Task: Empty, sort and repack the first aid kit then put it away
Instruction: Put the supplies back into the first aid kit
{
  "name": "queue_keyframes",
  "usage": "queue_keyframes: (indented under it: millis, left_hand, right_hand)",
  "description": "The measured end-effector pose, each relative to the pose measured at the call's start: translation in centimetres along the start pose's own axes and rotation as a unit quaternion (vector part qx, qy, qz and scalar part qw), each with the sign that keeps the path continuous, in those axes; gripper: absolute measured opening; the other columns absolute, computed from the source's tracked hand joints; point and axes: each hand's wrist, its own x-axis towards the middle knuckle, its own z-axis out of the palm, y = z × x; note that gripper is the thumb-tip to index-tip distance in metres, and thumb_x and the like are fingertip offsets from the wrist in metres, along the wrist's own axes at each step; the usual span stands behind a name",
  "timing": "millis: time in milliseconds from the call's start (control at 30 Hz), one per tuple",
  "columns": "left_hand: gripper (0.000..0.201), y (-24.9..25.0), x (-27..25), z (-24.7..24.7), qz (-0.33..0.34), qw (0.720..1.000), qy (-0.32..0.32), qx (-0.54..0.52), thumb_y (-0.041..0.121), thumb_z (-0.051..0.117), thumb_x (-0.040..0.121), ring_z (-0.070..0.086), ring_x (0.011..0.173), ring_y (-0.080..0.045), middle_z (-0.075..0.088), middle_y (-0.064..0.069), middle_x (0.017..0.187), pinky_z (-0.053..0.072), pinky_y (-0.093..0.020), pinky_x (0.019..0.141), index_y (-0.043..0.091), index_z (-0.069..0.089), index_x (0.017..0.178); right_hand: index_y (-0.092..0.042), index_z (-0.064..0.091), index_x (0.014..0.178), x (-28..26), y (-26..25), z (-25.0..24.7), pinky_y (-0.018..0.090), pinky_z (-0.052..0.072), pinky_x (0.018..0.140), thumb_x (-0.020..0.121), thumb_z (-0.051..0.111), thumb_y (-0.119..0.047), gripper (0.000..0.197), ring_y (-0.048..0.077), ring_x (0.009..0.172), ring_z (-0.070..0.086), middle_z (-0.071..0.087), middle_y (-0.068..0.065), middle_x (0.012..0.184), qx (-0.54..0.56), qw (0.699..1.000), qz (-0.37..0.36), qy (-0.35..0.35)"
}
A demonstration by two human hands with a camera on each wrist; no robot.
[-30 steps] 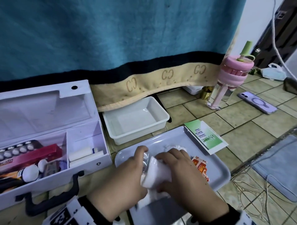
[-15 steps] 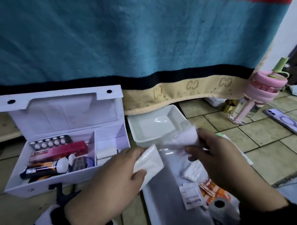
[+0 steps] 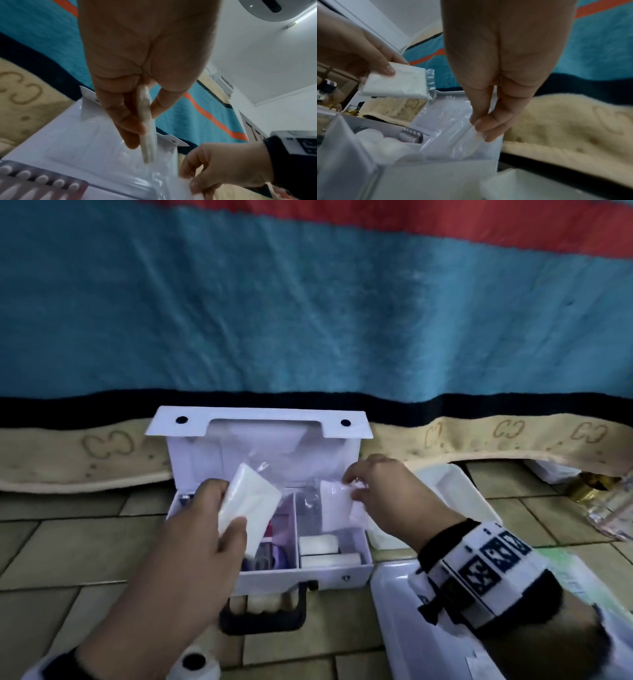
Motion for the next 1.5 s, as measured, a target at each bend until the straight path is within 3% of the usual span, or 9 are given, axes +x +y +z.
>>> queue_keyframes:
  millis: [200, 333, 533, 700, 767, 867, 1000, 1267, 1500]
  left_hand:
    - [0.011, -0.5, 0.2, -0.5, -0.020, 1.000, -0.015, -0.010, 0.025, 0.049, 0.092, 0.057, 0.062, -0.009, 0.061, 0.006, 0.086, 0.036, -0.022, 0.049, 0.031, 0.046, 0.101]
    - [0.011, -0.7, 0.6, -0.7, -0.021, 1.000, -0.019, -0.008, 0.025, 0.049, 0.092, 0.058, 0.061, -0.008, 0.061, 0.006, 0.083, 0.036, -0.020, 0.050, 0.032, 0.045, 0.099]
    - [0.010, -1.0, 1.1, -0.4, -0.019, 0.999, -0.036, 0.000, 0.027, 0.049, 0.093, 0.058, 0.069, -0.009, 0.062, 0.004, 0.082, 0.041, -0.026, 0.056, 0.032, 0.045, 0.100]
    - [0.009, -1.1, 1.2, -0.1, -0.028, 0.999, -0.040, 0.008, 0.027, 0.049, 0.093, 0.054, 0.057, -0.010, 0.058, 0.000, 0.075, 0.037, -0.027, 0.050, 0.032, 0.046, 0.099]
    - [0.008, -1.1, 1.3, 0.0, -0.027, 0.999, -0.043, 0.015, 0.026, 0.050, 0.092, 0.054, 0.054, -0.010, 0.058, 0.000, 0.071, 0.039, -0.028, 0.051, 0.031, 0.047, 0.098]
    - [0.009, -0.9, 1.4, 0.2, -0.021, 0.999, -0.047, 0.016, 0.025, 0.050, 0.092, 0.054, 0.055, -0.010, 0.059, 0.000, 0.071, 0.036, -0.022, 0.050, 0.030, 0.048, 0.099]
    - [0.010, -0.7, 1.5, 0.5, -0.010, 0.998, -0.052, 0.020, 0.026, 0.050, 0.092, 0.053, 0.056, -0.011, 0.058, 0.000, 0.071, 0.036, -0.022, 0.051, 0.030, 0.048, 0.101]
    - [0.012, -0.8, 2.7, -0.3, 0.021, 0.998, -0.057, 0.018, 0.022, 0.050, 0.092, 0.052, 0.059, -0.009, 0.057, 0.006, 0.081, 0.034, -0.021, 0.051, 0.030, 0.049, 0.101]
    - [0.011, 1.5, 7.0, 0.1, 0.133, 0.983, -0.088, 0.095, 0.024, 0.053, 0.091, 0.053, 0.081, -0.011, 0.047, 0.009, 0.095, 0.039, -0.027, 0.074, 0.028, 0.054, 0.101]
  right_hand:
    - [-0.017, 0.054, 0.096, 1.6, -1.1, 0.8, 0.027, 0.046, 0.061, 0.087, 0.055, -0.002, 0.017, 0.001, 0.059, 0.046, 0.054, 0.000, 0.087, -0.009, 0.999, 0.005, -0.046]
    - [-0.020, 0.059, 0.088, 2.1, -1.1, 1.6, 0.021, 0.045, 0.062, 0.087, 0.043, 0.003, 0.028, 0.011, 0.070, 0.057, 0.063, 0.001, 0.090, 0.020, 0.993, -0.001, -0.113]
    - [-0.013, 0.063, 0.115, 1.5, -1.9, 3.0, 0.033, 0.046, 0.092, 0.085, 0.052, 0.002, 0.035, 0.024, 0.117, 0.047, 0.051, 0.006, 0.126, -0.154, 0.964, -0.112, -0.186]
    - [-0.017, 0.067, 0.111, 1.5, -2.0, 2.2, 0.031, 0.041, 0.092, 0.085, 0.041, -0.023, 0.038, 0.021, 0.111, 0.049, 0.055, 0.004, 0.116, -0.108, 0.973, -0.128, -0.159]
    - [-0.021, 0.067, 0.113, 1.8, -1.9, 2.2, 0.033, 0.047, 0.089, 0.086, 0.047, -0.012, 0.034, 0.022, 0.106, 0.056, 0.060, 0.003, 0.115, -0.071, 0.971, -0.112, -0.199]
    - [-0.014, 0.070, 0.105, 1.9, -2.0, 2.9, 0.029, 0.047, 0.081, 0.092, 0.051, -0.019, 0.023, 0.022, 0.099, 0.061, 0.067, 0.005, 0.108, -0.070, 0.962, -0.111, -0.240]
    - [-0.008, 0.068, 0.092, 2.1, -2.2, 4.2, 0.031, 0.044, 0.074, 0.093, 0.049, -0.041, 0.039, 0.025, 0.090, 0.061, 0.067, 0.009, 0.097, -0.114, 0.958, -0.108, -0.238]
    - [-0.016, 0.060, 0.098, 1.6, -1.7, 1.6, 0.033, 0.049, 0.078, 0.090, 0.055, -0.032, 0.019, 0.020, 0.091, 0.059, 0.062, 0.003, 0.102, -0.019, 0.982, -0.097, -0.159]
    - [-0.023, 0.064, 0.104, -2.1, -1.6, 0.4, 0.025, 0.047, 0.074, 0.085, 0.061, -0.036, 0.023, 0.012, 0.087, 0.058, 0.063, -0.006, 0.098, 0.021, 0.981, -0.114, -0.155]
